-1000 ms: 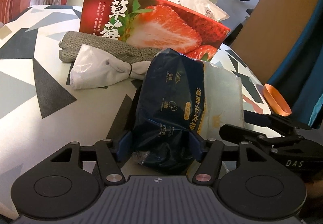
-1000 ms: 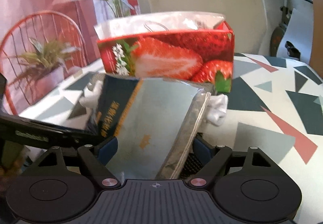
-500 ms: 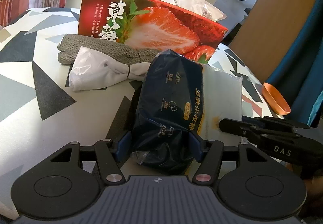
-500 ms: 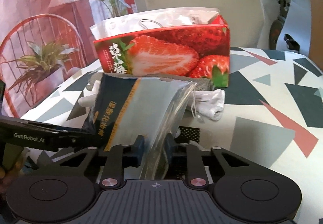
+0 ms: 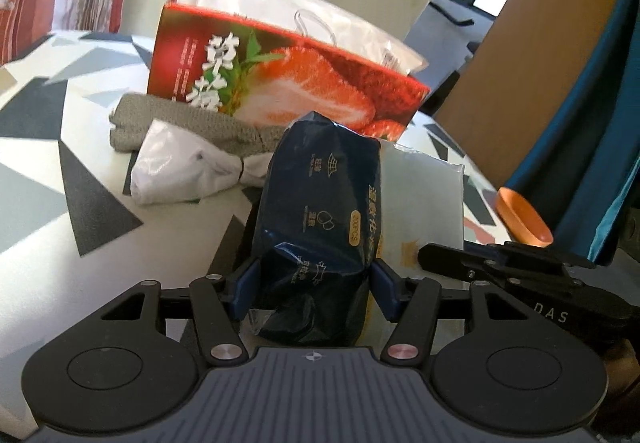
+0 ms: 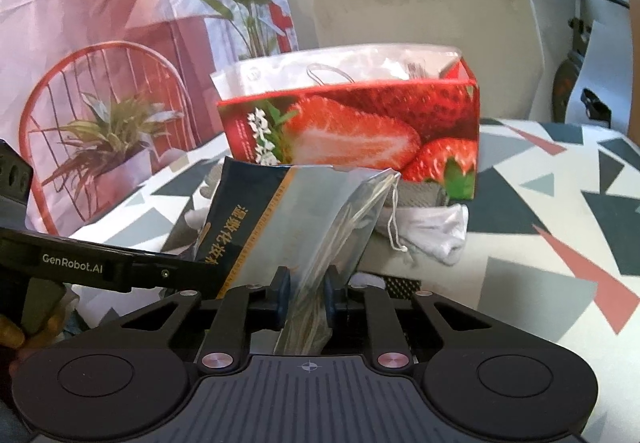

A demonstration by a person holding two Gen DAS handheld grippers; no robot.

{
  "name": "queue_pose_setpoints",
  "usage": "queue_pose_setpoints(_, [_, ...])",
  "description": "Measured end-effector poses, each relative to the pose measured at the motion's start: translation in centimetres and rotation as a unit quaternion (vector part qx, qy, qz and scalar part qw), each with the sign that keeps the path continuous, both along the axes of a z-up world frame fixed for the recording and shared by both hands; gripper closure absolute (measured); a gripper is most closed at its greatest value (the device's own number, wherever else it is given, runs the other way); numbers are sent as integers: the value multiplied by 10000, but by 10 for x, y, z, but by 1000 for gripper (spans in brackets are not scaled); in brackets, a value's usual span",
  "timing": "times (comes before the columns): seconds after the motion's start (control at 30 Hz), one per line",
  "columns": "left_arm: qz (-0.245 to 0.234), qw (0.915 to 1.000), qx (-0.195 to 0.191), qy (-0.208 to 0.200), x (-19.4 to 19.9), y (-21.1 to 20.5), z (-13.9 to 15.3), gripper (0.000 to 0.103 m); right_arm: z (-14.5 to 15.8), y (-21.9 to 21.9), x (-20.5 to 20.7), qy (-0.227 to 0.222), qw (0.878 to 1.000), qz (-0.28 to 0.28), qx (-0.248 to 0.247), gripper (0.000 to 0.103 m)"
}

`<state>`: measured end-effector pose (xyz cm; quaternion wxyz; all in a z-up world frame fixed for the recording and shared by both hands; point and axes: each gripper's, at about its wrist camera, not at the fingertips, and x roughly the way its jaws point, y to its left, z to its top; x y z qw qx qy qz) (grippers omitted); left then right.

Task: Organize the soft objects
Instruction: 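Lift the dark blue package with both grippers off the table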

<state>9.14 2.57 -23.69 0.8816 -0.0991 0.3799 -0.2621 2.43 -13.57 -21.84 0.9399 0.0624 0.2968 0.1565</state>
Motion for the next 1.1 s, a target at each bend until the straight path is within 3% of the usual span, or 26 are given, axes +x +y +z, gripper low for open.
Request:
queue_pose_setpoints(0.3, [60,9978,117,-655,-7,-5,34,43,19,3,1,-377,9991,128,-107,87])
queue_pose_setpoints(0.63, [-195,9886,107,-1492,17,-15,102,48,85,16,34,-1062,9918,637,-330,89])
queue_pose_setpoints(0.7, [-296,9890,68,-1451,26,-19,108,48,95,21,45,-1103,9902,770,-372,98])
queue_pose_setpoints(0.83, [-88,9934,141,-1132,49,-20,94,49,97,26,72,-732,9934,673,-572,98])
queue_pose_setpoints(1.1, [282,9995,-10,-159,72,5,40,48,47,3,88,42,9983,336,-483,100])
